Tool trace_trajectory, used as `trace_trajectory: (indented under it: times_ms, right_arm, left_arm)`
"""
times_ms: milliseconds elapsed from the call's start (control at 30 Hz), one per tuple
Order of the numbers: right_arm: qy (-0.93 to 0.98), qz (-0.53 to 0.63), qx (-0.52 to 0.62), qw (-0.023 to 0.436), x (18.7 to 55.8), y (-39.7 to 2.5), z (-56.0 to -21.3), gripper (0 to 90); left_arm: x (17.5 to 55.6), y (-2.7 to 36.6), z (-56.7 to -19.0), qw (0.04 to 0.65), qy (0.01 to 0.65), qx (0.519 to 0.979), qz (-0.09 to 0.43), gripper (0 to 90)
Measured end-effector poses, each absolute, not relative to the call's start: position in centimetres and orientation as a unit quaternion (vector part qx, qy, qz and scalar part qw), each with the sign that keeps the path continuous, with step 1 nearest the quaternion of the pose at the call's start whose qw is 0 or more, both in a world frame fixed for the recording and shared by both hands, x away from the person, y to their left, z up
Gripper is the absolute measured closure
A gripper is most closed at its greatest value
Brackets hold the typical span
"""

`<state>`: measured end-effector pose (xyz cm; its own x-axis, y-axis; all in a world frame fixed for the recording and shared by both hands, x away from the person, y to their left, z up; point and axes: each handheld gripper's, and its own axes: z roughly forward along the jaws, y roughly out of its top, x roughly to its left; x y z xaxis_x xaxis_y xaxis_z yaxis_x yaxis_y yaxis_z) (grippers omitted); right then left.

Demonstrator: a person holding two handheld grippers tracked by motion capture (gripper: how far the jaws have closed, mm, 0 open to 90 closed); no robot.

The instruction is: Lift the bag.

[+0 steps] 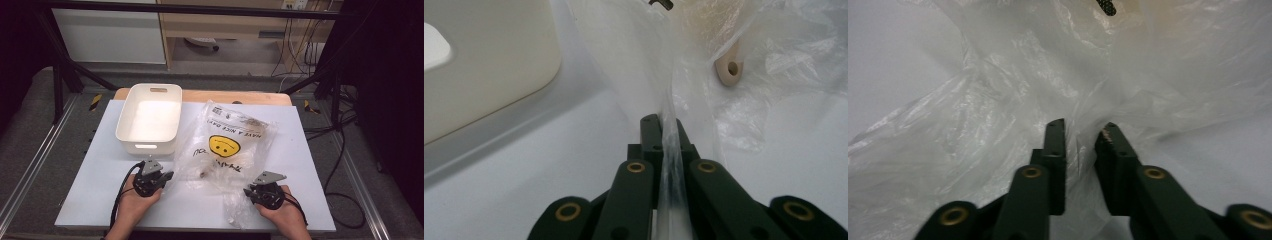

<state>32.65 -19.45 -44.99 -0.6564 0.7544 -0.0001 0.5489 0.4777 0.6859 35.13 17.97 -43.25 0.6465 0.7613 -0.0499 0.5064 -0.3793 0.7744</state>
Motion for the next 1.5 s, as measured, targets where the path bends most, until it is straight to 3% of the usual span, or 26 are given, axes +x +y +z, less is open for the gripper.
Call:
trace_trajectory:
  times_ms: [100,233,767,933,1000,1067,1333,1500]
  right_arm:
    - [0.846,0.335,0.387,0.148,32.9,-19.7,-44.9,90.0]
    - [0.847,0.331,0.388,0.147,33.2,-20.3,-44.8,90.0]
    - [0.813,0.311,0.441,0.218,37.9,-26.7,-44.2,90.0]
    - [0.805,0.318,0.457,0.206,38.7,-28.1,-44.4,89.4]
    - [0.803,0.327,0.454,0.204,38.3,-28.1,-44.3,82.3]
    - [0.799,0.331,0.460,0.202,37.8,-28.0,-43.9,69.7]
    - [0.778,0.359,0.474,0.203,36.0,-28.1,-42.8,39.4]
    - [0.771,0.362,0.481,0.207,35.3,-28.1,-42.4,27.5]
  left_arm:
    - [35.1,17.9,-43.2,0.401,0.387,0.816,0.154,90.0]
    - [34.9,17.4,-43.3,0.403,0.381,0.819,0.145,89.9]
    - [34.4,12.5,-44.6,0.429,0.360,0.825,0.076,89.9]
    - [34.1,11.6,-44.8,0.423,0.351,0.832,0.079,89.9]
    - [34.0,12.0,-44.7,0.424,0.354,0.829,0.083,89.9]
    - [33.9,12.3,-44.6,0.424,0.356,0.828,0.087,89.9]
    - [33.9,13.7,-44.8,0.417,0.368,0.825,0.096,89.9]
    - [33.9,14.0,-44.8,0.416,0.371,0.825,0.097,89.9]
